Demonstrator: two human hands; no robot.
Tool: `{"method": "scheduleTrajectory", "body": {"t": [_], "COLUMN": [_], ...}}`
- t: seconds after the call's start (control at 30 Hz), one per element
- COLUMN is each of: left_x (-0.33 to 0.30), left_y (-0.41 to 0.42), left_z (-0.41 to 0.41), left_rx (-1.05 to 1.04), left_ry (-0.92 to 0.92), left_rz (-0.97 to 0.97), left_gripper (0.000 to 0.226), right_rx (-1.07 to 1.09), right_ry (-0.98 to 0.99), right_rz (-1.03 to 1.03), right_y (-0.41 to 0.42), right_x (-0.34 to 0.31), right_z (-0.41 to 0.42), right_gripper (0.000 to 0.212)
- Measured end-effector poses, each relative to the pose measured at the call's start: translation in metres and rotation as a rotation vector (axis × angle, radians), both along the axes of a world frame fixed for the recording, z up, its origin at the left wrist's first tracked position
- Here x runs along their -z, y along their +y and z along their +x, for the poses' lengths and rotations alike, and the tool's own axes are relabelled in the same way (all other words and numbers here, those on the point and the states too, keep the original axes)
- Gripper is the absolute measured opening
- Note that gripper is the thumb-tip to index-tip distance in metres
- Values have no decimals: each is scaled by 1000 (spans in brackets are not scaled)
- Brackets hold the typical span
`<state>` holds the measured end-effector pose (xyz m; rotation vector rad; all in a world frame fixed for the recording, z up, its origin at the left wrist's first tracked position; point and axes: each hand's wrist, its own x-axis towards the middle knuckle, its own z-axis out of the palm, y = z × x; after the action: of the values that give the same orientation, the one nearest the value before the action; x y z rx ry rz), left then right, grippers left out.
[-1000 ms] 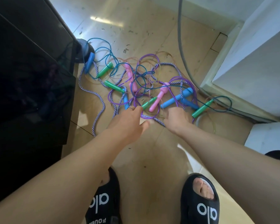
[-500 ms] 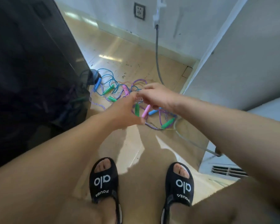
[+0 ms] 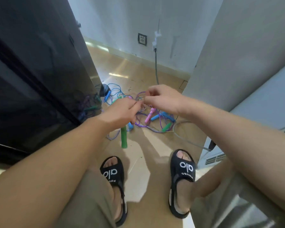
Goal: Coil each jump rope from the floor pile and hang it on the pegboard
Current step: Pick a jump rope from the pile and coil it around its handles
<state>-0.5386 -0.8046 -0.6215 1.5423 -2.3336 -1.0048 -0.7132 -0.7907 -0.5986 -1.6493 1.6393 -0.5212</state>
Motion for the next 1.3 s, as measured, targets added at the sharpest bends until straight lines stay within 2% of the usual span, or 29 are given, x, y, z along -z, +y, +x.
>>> {"method": "scheduleTrajectory", "body": {"t": [0.07, 0.17, 0.27, 0.33, 0.37, 0.4, 0.47, 0.5, 0.53, 0.6, 0.7, 0.77, 0.87, 1.07, 1.2, 1.3], "left_x": [-1, -1, -3, -7, -7, -5, -1, 0, 2, 2, 3, 6, 6, 4, -7, -13], "left_y": [2, -2, -6, -7, -7, -7, -6, -7, -11, -17, -23, -29, -33, -34, -30, -27], "left_z": [4, 11, 19, 18, 16, 12, 1, -3, -6, -13, -21, -22, -17, -8, -7, -6], "left_rx": [-32, -90, -14, 65, 86, 64, -32, -36, -4, 54, 27, 19, -24, -17, 64, 116], "left_ry": [-26, -113, -358, -464, -434, -315, 42, 162, 185, 183, 225, 176, 127, 70, 184, 222], "left_rz": [23, 109, 256, 271, 260, 256, 248, 227, 190, 149, 212, 180, 136, 56, 166, 280], "left_gripper": [60, 63, 53, 27, 18, 26, 45, 47, 44, 31, 19, 23, 40, 33, 6, 6], "right_rx": [-90, -210, -206, -198, -193, -184, -165, -155, -146, -115, -67, -38, 13, -12, 0, 23], "right_ry": [156, 494, 570, 465, 351, 222, 23, -34, -75, -152, -236, -253, -359, -456, -530, -586], "right_rz": [30, 157, 184, 163, 143, 126, 78, 47, 21, 9, 26, 6, 23, 93, 89, 95], "right_y": [8, 8, -1, -9, -12, -14, -17, -19, -20, -22, -25, -29, -35, -29, -26, -25], "right_x": [12, 27, 29, 23, 17, 10, -2, -6, -7, -5, -2, -4, -11, -15, -15, -17], "right_z": [-15, -39, -56, -54, -49, -40, -23, -16, -11, -3, 6, 10, 14, 20, 19, 17], "right_gripper": [15, 17, 19, 21, 22, 23, 22, 22, 22, 22, 29, 33, 32, 32, 31, 34]}}
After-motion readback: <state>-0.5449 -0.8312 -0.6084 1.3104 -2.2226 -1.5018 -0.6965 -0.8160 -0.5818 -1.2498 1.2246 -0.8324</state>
